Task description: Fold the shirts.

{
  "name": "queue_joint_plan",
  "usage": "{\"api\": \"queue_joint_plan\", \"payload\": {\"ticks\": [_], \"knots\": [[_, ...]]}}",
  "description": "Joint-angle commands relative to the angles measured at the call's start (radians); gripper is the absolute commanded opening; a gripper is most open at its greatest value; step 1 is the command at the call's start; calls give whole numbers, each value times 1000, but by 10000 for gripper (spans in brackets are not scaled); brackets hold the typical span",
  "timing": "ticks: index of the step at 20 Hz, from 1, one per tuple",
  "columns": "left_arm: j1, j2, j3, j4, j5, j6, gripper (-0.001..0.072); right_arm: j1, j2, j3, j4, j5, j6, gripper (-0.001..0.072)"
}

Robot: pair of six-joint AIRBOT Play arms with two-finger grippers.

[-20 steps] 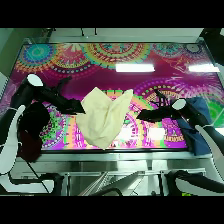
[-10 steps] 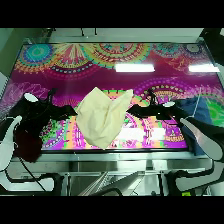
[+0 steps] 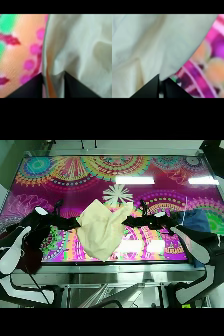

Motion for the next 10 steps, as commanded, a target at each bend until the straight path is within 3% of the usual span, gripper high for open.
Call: {"api": "queue_joint_plan", "payload": {"ticks": [1, 5, 10], "knots": [[-26, -19, 65, 10, -61, 10, 14, 5, 17, 14, 14, 40, -7, 18], [24, 33, 225, 9, -240, -5, 13, -21, 134, 34, -3, 62, -13, 17], [83, 283, 444, 6, -371, -27, 13, -96, 389, 163, -5, 156, -6, 17]]}}
